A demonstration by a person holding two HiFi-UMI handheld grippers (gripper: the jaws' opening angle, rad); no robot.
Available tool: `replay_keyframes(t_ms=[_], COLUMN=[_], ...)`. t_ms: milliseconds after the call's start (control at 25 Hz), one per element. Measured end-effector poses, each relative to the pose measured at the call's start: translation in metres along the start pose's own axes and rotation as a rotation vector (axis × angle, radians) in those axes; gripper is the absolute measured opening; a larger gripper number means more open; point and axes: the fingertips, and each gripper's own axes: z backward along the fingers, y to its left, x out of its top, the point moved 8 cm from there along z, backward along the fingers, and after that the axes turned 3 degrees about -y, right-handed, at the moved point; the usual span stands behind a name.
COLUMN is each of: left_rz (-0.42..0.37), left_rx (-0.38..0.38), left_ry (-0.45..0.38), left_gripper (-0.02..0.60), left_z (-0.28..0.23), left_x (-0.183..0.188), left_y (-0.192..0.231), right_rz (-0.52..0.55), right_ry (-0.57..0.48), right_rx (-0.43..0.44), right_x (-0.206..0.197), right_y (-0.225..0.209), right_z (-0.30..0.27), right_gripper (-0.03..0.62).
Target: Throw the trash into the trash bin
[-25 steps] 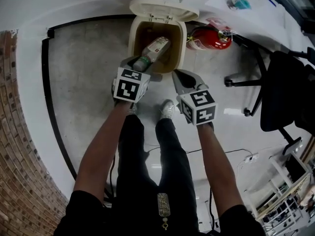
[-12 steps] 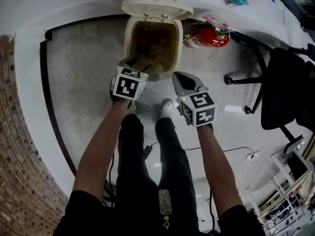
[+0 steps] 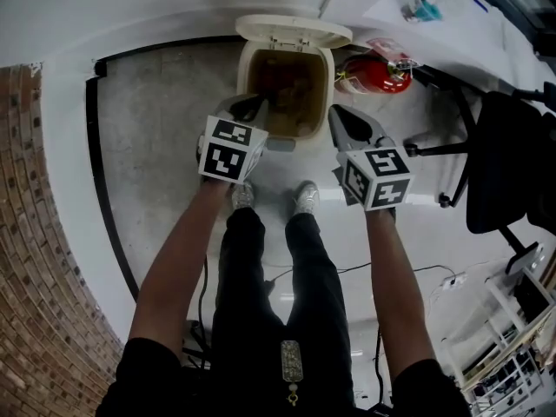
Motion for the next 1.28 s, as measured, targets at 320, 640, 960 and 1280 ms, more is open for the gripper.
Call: replay_keyframes(t_ms=[320,640,960,1280], left_rz=[0.021,-0.032,-0.035,-0.060], left_rx=[0.067,0.058,-0.067,-0.121], left_ry=[-0.142,-0.285,-0.187,-0.095], left_gripper=[0.006,0.005,0.005,0.005], left_z=[0.040,0.062,0.049,0.049], left_x=[0.061,0.150,0.158,0.115], left_y=[0.048,0.080,0.071,0.047], right_rz=[0.027,0.012,-0.011,0.016], right_ry=[-0.161,-0.241,-0.094,0.028], right_rx=[-0.065,-0.065,0.045,0.110], right_x=[0.099,0.156,0.157,0.106], right_y=[-0.020,-0.021,-0.022,0.003], right_z=[0.000,-0.008,-0.031,-0.026], right_gripper=[0.003,0.003,0.003,0.002])
